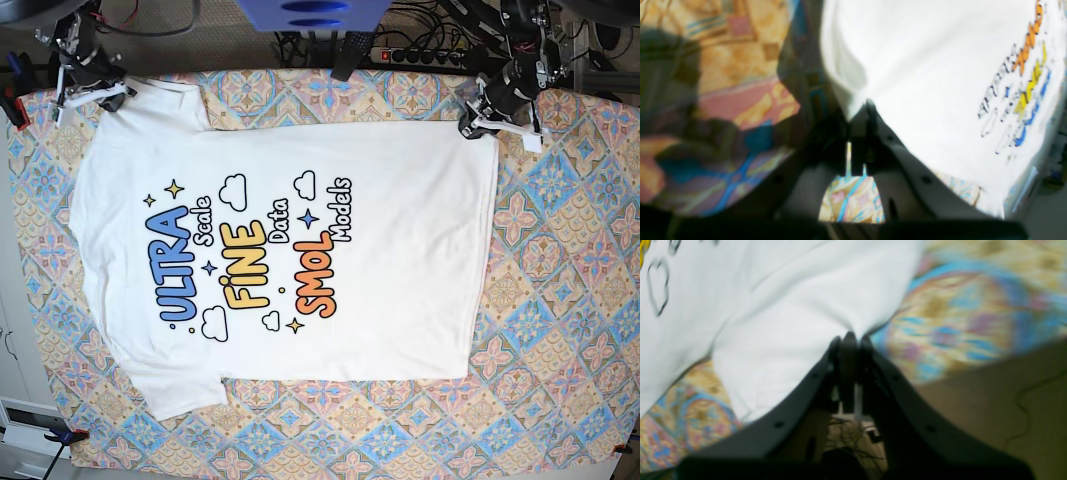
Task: Fold the T-shirt properly
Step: 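Lift the shoulder edge with both grippers and fold it over the shirt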
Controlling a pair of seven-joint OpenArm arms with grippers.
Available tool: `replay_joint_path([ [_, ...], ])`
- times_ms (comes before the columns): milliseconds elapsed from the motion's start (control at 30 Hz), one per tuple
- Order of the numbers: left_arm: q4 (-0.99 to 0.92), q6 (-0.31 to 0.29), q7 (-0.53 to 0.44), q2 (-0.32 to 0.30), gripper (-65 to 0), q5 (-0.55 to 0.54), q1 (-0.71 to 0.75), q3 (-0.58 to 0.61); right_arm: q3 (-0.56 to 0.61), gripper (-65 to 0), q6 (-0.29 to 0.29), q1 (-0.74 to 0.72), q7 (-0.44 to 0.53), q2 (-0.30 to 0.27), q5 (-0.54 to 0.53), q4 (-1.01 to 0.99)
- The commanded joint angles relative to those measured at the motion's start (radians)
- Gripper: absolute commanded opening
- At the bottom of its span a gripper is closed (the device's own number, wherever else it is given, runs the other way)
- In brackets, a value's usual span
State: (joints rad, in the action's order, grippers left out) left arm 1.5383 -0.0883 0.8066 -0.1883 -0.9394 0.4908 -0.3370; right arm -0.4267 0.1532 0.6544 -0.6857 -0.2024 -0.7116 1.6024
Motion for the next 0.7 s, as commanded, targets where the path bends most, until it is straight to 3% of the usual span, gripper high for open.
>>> replay_joint_path([
  [0,0.031,-0.006,-0.005,-0.009,-65.0,-0.003,0.019,-0.004,-0.025,-65.0,0.0,0.02,0.007,-0.009,-0.006,0.017],
  [167,0.049,-0.006,-0.005,-0.041,-65.0,-0.003,0.065,0.002,-0.087,-65.0,0.0,0.08,0.007,-0.009,-0.009,0.017],
  [433,0.051,-0.008,-0.011,-0.072,-65.0,-0.003,0.173,-0.003,-0.09,-65.0,0.003,0.189,0.007,-0.009,-0.009,0.019],
  [600,0.051,-0.008,-0.013,-0.098,-65.0,-0.007,0.222,-0.004,-0.091,-65.0,0.148,0.221,0.007,-0.009,-0.009,0.04],
  [667,0.051,-0.009,-0.013,-0.098,-65.0,-0.007,0.222,-0.004,-0.091,-65.0,0.159,0.227,0.007,-0.009,-0.009,0.06],
])
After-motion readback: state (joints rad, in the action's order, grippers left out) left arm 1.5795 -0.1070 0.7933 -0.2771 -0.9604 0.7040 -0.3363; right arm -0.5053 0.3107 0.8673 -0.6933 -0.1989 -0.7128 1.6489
